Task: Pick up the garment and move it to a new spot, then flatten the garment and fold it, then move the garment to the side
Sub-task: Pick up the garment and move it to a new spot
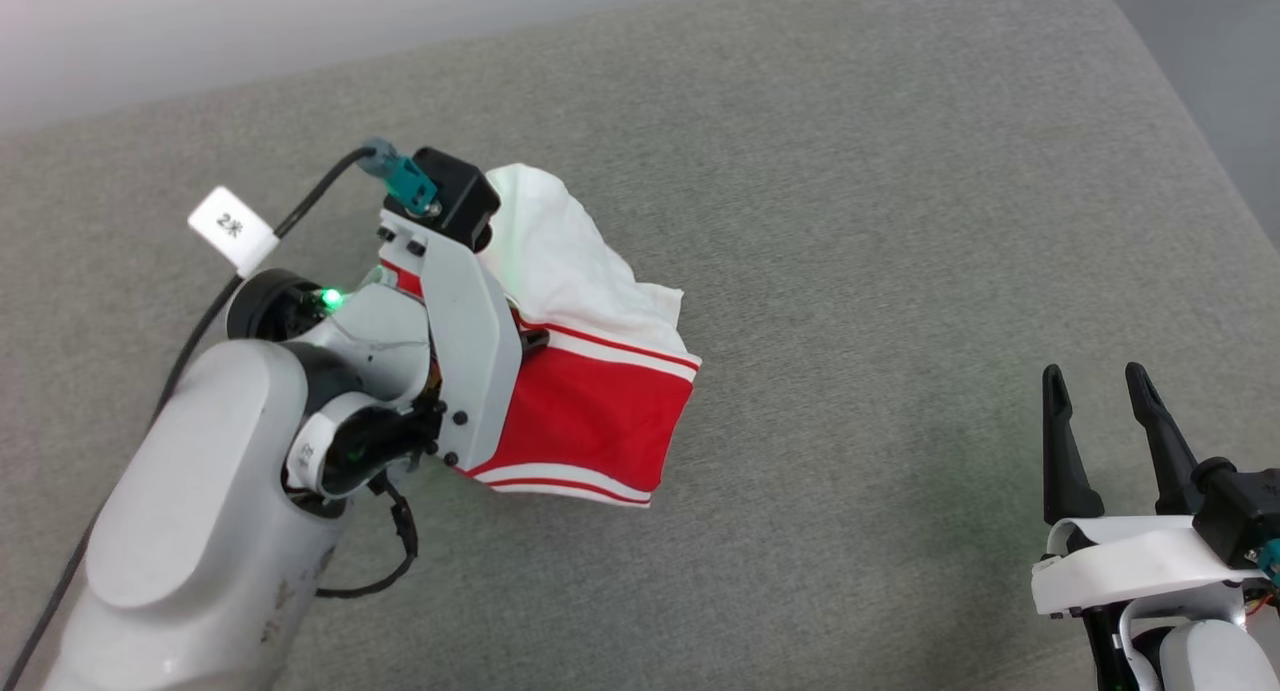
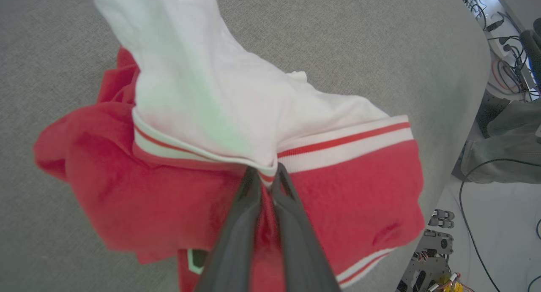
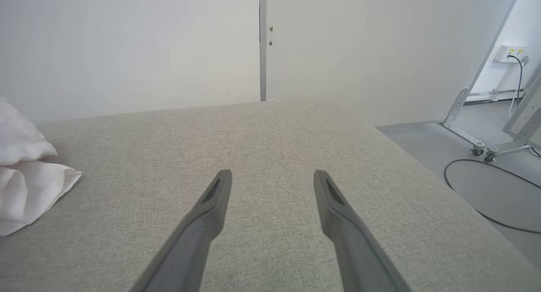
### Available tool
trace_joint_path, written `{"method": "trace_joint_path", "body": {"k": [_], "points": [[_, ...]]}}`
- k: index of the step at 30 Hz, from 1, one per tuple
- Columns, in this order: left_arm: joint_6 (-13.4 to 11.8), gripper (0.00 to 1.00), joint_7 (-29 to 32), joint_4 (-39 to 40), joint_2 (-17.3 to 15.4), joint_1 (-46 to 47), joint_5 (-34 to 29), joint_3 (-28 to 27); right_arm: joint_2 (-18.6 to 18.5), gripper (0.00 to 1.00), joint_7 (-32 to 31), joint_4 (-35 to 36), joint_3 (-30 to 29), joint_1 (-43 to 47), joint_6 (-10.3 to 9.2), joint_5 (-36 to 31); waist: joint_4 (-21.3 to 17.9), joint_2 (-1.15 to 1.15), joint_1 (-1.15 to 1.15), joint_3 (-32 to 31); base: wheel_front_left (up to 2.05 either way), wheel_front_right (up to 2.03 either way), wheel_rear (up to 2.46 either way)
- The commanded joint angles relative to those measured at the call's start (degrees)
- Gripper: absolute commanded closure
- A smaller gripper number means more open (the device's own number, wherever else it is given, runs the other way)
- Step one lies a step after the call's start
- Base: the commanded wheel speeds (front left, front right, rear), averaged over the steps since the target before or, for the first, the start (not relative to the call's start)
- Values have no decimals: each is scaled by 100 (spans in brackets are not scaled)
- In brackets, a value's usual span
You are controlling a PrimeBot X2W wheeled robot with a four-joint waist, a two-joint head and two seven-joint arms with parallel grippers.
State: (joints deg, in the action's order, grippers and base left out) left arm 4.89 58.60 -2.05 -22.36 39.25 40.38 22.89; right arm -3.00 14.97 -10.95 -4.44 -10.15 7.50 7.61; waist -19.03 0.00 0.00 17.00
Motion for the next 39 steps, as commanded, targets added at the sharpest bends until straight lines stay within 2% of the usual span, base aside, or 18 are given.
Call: {"method": "trace_joint_path", "body": {"k": [1, 3, 4, 5, 6, 14, 19, 28, 39], "points": [[54, 100, -81, -76, -26, -20, 2, 31, 17, 0, 28, 20, 21, -75, -2, 35, 76, 0, 0, 14, 0, 0, 0], [79, 62, -175, -121, -25, 53, -43, 45, 16, 0, 28, 36, 15, -105, -2, 8, 142, 0, 0, -4, 0, 0, 0], [91, 51, -201, -141, -28, 78, -50, 65, 16, 0, 29, 41, 13, -105, -2, -13, 180, 0, 0, -22, 0, 0, 0], [110, 19, -212, -156, -21, 85, -32, 86, 16, 0, 29, 41, 7, -93, -2, -39, 220, 0, 0, -48, 0, 0, 0], [120, 0, -241, -154, -6, 99, -7, 88, 16, 0, 29, 40, -10, -78, -2, -48, 264, 0, 0, -80, 0, 0, 0], [159, 0, -397, -60, -37, 13, 59, 111, 15, 0, 29, 51, -47, 110, -2, -227, 654, 0, 0, -374, 0, 0, 0], [160, 0, -704, 58, -85, -128, -9, 43, -36, 0, 30, 80, -21, 199, -2, -324, 996, 0, 0, -623, 0, 0, 0], [189, 0, -1799, 281, -260, -782, -114, -199, -160, 0, -19, 38, 151, 446, -2, -374, 1574, 0, 0, -1206, 0, 0, 0], [213, 0, -3734, 327, -362, -1877, -327, -681, -295, 0, -106, 28, 461, 763, -2, -313, 2022, 0, 0, -1758, 0, 0, 0]]}}
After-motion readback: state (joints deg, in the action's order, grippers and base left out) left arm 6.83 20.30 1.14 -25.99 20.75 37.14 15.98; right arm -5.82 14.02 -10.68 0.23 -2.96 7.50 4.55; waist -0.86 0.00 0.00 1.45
